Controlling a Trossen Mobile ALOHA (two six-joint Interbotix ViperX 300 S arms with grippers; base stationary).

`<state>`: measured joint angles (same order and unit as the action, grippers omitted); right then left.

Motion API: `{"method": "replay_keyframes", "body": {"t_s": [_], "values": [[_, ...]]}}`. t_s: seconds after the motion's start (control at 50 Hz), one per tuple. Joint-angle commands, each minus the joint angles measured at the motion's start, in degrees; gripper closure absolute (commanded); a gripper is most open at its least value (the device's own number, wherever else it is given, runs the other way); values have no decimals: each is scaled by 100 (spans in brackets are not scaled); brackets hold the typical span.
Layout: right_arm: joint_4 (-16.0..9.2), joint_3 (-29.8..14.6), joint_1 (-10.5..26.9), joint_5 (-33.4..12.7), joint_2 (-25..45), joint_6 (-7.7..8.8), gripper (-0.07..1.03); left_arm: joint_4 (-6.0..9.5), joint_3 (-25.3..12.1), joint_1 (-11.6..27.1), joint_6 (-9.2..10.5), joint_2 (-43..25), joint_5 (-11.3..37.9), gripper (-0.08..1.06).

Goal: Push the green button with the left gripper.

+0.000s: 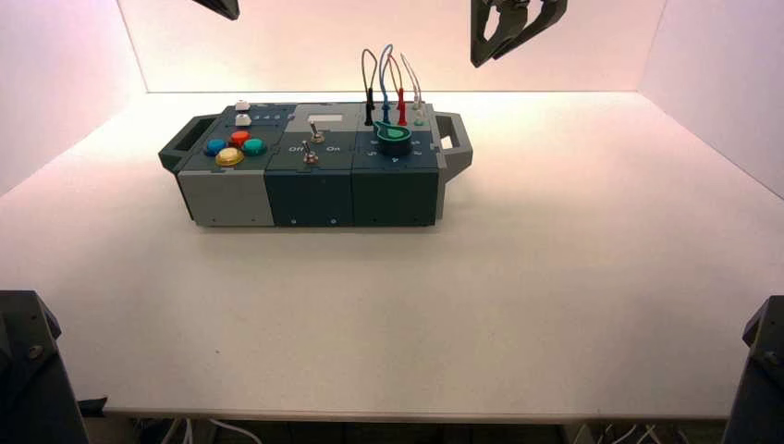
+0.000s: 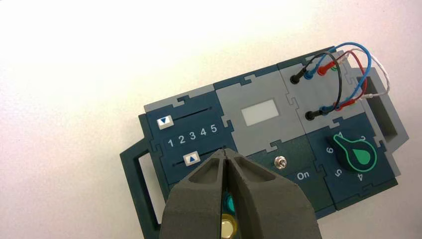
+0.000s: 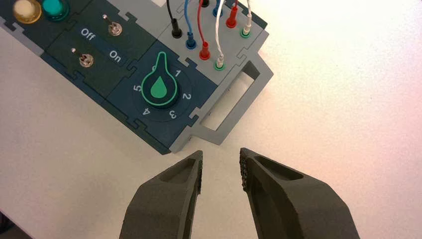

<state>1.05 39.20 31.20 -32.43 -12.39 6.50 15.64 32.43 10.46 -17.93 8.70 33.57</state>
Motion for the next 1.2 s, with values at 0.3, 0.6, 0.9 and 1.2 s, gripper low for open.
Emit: {"method": "replay_keyframes", "body": {"t_s": [0.3,0.6,0.9,1.2], "values": [[0,-79,9,26,-97,-9,55,9,-141,-26,-9,202,-18,100],[0,-176,-9,-308,-220,0,57,9,-141,-26,-26,580,149,100],[-35,-457,-18,-861,-422,-132,56,0,-141,-26,-35,923,738,100],[-141,-633,-97,-1635,-510,-290,56,9,-114,-26,-9,844,2030,100]]}}
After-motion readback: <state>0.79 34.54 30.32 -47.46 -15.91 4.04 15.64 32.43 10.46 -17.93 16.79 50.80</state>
